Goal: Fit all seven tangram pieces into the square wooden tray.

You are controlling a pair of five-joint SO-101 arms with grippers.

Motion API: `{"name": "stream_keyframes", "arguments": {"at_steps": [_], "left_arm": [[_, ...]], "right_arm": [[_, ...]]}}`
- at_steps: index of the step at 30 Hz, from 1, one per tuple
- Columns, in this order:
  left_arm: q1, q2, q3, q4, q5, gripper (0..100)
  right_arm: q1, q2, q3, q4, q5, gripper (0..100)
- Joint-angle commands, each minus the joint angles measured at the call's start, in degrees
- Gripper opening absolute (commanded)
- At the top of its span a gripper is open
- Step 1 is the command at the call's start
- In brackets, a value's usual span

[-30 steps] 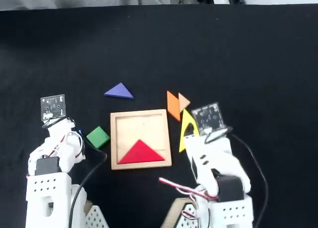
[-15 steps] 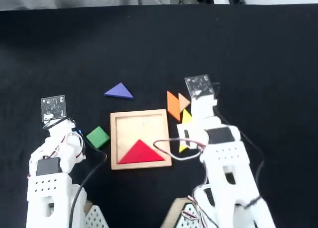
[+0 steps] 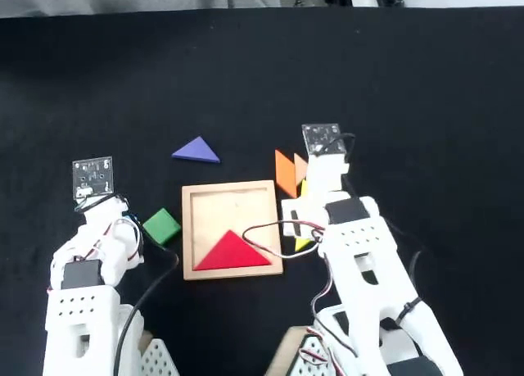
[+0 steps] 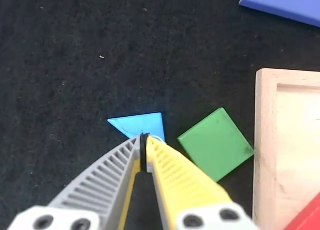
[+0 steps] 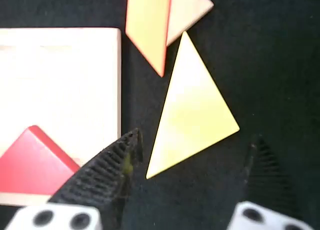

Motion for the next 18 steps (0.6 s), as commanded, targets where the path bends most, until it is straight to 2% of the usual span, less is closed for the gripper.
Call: {"name": "stream_keyframes", "arguments": {"at_steps": [1, 11, 18], "left_arm": [[0.7, -0.5, -0.3, -0.9, 0.5, 3], [0.9, -0.5, -0.3, -0.9, 0.5, 3], [0.9, -0.5, -0.3, -0.9, 0.5, 3]], "right_arm": [[-0.5, 4.5, -4.8, -2.6, -1.0, 34.7], [4.5, 21.8, -15.4, -2.8, -1.0, 34.6], [4.6, 30.4, -18.6, -2.7, -1.8, 34.5]]}}
